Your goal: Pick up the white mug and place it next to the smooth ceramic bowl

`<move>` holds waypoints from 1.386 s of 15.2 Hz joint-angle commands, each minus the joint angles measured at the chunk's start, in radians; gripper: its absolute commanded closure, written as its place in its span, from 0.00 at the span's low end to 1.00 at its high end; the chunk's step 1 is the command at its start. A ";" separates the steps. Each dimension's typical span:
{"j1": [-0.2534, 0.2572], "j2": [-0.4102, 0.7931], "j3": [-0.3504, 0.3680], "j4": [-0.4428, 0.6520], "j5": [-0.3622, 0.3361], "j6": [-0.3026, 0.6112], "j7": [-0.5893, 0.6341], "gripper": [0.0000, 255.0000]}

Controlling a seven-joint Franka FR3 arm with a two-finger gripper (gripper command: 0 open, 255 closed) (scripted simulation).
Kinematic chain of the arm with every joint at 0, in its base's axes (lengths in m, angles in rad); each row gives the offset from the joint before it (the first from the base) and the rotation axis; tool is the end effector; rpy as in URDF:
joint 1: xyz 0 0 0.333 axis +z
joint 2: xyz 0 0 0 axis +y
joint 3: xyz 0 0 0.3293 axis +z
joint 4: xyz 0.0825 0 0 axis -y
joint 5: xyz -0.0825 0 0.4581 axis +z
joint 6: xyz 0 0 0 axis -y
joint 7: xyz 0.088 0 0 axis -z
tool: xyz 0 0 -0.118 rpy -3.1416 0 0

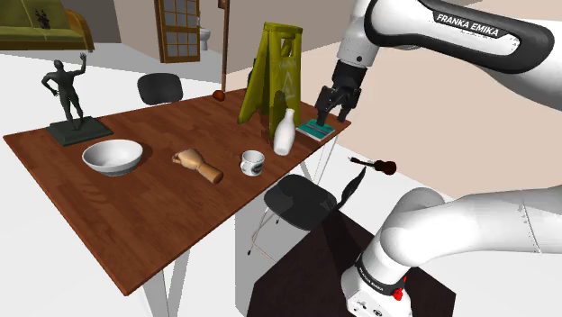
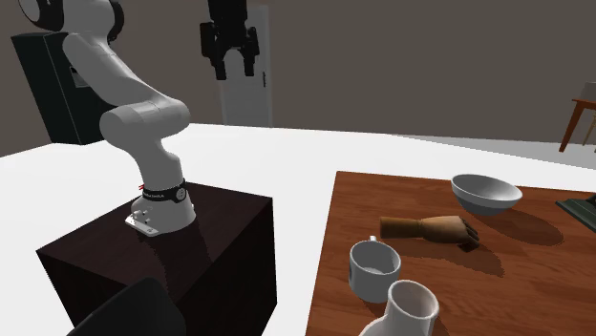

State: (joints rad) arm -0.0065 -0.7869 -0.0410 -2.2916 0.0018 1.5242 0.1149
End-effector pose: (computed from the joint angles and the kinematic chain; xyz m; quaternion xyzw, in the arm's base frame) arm 0.3666 -0.0211 0.6200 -0.9970 0.0752 -0.0089 0.0158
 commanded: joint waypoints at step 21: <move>0.004 0.607 -0.133 0.031 0.010 0.574 -0.194 0.00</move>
State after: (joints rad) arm -0.0034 -0.2143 -0.1693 -2.2743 0.0064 2.0769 -0.0676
